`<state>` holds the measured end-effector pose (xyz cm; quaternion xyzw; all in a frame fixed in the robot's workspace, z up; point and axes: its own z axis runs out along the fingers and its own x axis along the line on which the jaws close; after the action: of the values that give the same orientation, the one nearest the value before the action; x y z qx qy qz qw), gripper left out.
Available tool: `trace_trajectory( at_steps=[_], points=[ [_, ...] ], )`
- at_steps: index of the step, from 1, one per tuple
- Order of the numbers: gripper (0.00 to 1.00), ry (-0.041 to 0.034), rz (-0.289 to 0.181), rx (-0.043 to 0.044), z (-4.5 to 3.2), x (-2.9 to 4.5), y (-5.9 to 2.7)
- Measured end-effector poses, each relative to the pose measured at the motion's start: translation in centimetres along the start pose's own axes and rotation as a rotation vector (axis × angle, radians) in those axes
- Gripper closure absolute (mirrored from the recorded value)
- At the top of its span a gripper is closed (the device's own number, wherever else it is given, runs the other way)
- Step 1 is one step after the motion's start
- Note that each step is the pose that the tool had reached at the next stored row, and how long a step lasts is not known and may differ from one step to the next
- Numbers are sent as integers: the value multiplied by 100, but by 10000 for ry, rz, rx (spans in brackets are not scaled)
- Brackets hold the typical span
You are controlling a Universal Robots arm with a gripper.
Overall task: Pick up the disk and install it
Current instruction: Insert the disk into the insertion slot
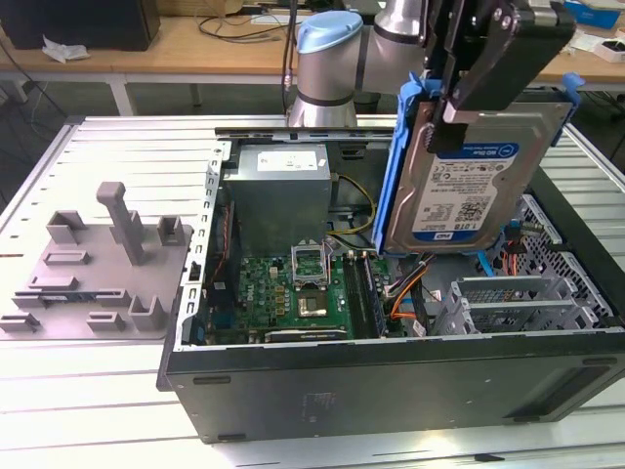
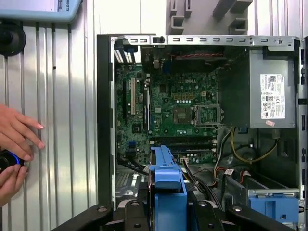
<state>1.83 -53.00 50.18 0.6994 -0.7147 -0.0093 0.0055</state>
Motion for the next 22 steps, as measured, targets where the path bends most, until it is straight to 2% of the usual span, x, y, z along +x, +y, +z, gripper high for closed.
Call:
trace_trajectory(
  at_steps=[6, 7, 22],
  points=[
    [63, 0, -1, 1, -3, 59, -157],
    [63, -1, 0, 0, -6, 89, -269],
    [63, -1, 1, 0, -10, 117, -483]
  ],
)
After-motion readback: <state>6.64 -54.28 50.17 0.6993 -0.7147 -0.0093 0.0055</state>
